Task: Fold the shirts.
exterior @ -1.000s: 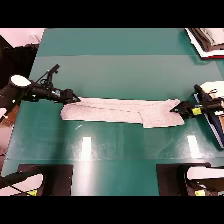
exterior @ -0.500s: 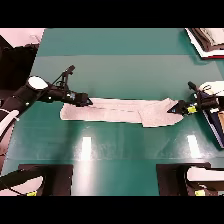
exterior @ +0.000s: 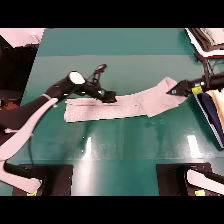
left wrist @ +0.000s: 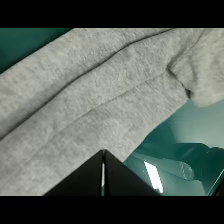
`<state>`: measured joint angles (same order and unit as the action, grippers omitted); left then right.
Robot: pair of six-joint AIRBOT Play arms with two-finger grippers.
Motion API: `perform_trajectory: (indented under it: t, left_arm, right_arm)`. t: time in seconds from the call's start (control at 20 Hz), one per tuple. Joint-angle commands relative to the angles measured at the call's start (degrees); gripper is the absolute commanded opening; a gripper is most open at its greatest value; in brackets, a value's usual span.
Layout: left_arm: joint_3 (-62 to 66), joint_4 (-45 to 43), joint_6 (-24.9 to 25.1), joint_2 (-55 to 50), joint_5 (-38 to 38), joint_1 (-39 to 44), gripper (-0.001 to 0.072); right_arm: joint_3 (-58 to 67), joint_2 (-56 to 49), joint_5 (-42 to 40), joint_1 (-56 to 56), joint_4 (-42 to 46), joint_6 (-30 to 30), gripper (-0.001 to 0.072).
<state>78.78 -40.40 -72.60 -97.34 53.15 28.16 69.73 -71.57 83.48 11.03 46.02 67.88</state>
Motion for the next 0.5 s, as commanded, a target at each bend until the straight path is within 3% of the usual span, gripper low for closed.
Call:
perform_trajectory:
  t: [0.0,0.45]
  left_arm:
    - [7.17,-0.04,-2.51,-8.98,0.2,3.65,0.0022]
    - [8.59,-4.66,-2.6,-11.1,3.06,3.37,0.0023]
  right_arm:
    - [8.04,1.16,1.51,-8.44,0.02,6.75,0.0009]
    - [27.47,-9.6,2.27,-25.24,0.24,10.64,0.0009]
